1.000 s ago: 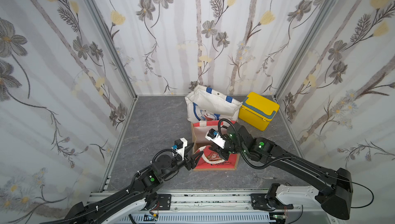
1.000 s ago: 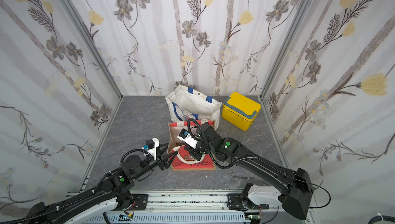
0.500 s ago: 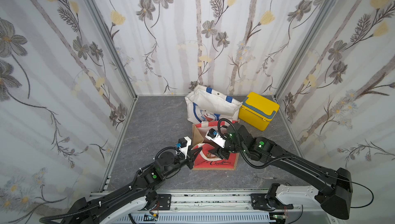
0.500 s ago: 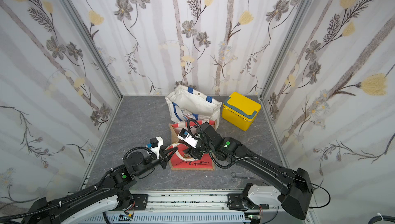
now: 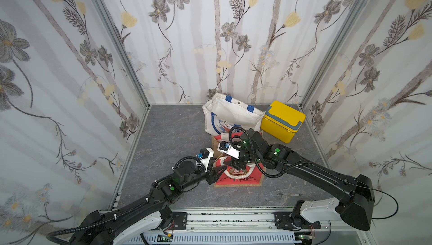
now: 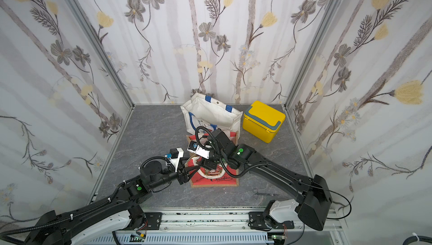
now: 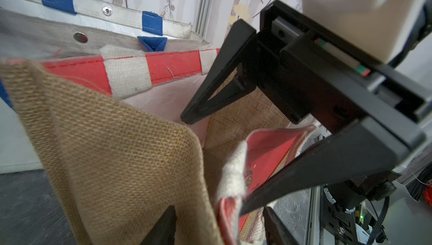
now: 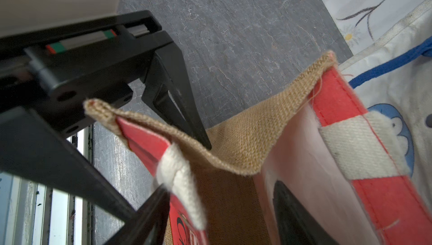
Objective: Put away the canvas bag
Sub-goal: Press the canvas bag at the center of the board.
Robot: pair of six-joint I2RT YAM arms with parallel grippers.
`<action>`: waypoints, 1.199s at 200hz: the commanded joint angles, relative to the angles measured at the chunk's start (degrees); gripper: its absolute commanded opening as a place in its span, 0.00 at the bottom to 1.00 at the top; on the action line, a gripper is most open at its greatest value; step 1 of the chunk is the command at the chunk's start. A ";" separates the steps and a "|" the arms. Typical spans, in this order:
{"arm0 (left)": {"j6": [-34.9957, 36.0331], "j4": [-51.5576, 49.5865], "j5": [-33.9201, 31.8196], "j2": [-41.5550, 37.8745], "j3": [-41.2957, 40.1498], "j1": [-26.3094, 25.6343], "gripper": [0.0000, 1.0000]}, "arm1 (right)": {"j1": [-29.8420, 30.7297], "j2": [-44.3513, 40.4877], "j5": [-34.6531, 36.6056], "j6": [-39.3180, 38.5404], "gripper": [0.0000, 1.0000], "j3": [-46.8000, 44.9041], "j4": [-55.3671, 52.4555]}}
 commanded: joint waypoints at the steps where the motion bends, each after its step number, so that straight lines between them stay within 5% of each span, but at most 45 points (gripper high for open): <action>1: -0.94 3.11 -0.41 0.14 -3.92 0.07 0.65 | -0.02 0.46 -1.07 -3.36 0.70 1.10 1.97; 47: -0.39 9.01 -0.30 1.59 -6.16 0.07 0.77 | -0.02 1.95 -2.73 -3.62 0.71 1.99 0.61; 92: -0.52 15.43 4.21 9.68 -5.73 0.81 0.55 | -0.02 3.46 -3.57 -3.50 0.71 2.26 0.89; 158: -1.41 16.37 5.89 12.94 -5.94 2.22 0.52 | -0.28 4.00 -0.81 -5.17 0.76 3.74 0.47; 183: -2.34 13.33 3.74 7.97 -4.90 3.24 0.62 | -0.28 4.17 -2.75 -6.00 0.69 4.06 0.09; 213: -0.10 6.39 0.66 3.53 -2.33 4.02 0.70 | -0.28 4.37 -1.30 -7.00 0.47 3.61 0.54; 240: 3.46 4.38 -8.06 -1.76 -2.78 4.02 0.79 | -0.28 2.90 -0.85 -8.14 0.32 2.87 1.07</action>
